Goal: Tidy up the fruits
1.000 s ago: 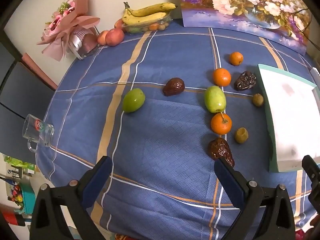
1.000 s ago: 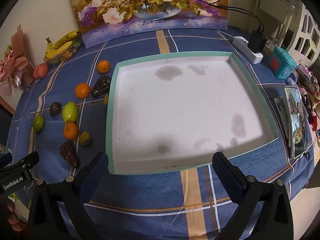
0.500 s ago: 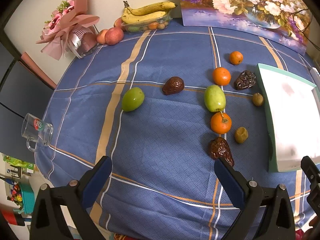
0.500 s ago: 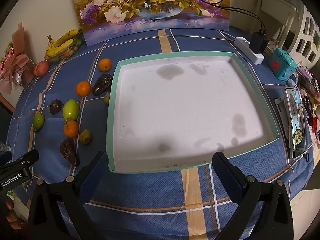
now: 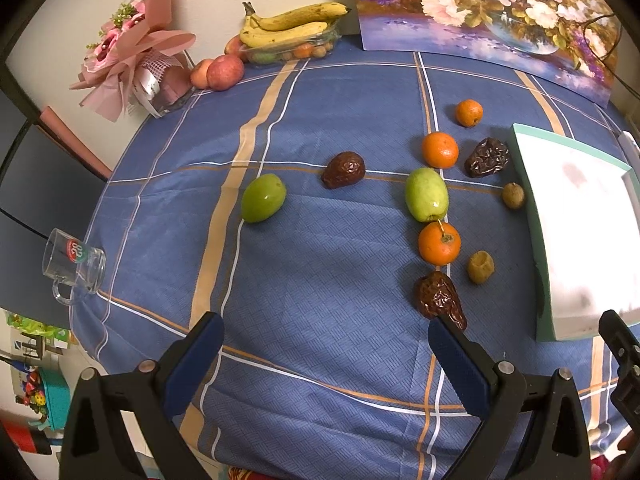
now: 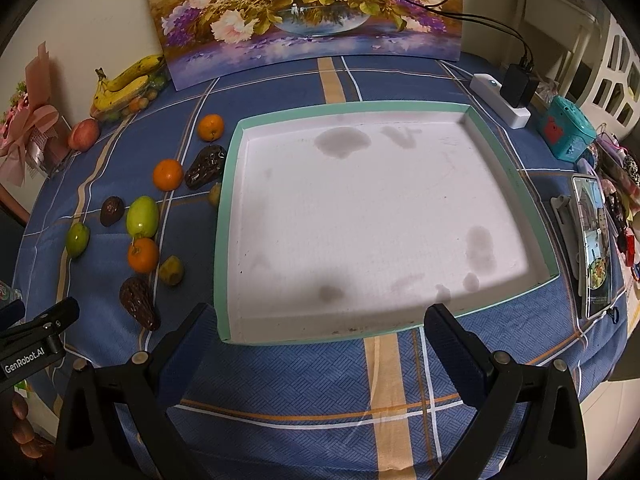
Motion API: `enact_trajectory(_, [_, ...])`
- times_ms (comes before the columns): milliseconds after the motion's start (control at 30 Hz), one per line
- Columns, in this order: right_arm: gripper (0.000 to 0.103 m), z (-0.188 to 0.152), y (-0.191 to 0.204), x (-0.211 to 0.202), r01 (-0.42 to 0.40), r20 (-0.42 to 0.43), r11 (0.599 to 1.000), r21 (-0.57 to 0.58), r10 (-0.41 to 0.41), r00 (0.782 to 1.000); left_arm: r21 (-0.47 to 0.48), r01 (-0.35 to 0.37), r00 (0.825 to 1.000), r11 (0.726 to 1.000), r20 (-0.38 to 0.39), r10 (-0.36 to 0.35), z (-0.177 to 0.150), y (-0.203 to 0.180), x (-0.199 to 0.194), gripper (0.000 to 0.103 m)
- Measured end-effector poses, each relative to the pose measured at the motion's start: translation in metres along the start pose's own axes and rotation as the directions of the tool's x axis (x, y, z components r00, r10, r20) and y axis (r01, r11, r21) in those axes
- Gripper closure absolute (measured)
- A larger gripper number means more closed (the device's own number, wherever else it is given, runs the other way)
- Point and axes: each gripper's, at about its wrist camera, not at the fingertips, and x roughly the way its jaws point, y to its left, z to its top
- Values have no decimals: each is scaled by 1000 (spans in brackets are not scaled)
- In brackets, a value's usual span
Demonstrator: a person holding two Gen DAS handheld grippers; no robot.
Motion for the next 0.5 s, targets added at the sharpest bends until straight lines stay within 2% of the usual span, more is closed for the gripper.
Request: enact_trajectory(500, [0, -1, 1, 1, 0, -5, 1000, -2, 0, 1000, 3, -2, 1000, 1000, 0, 2, 1, -3, -1, 0])
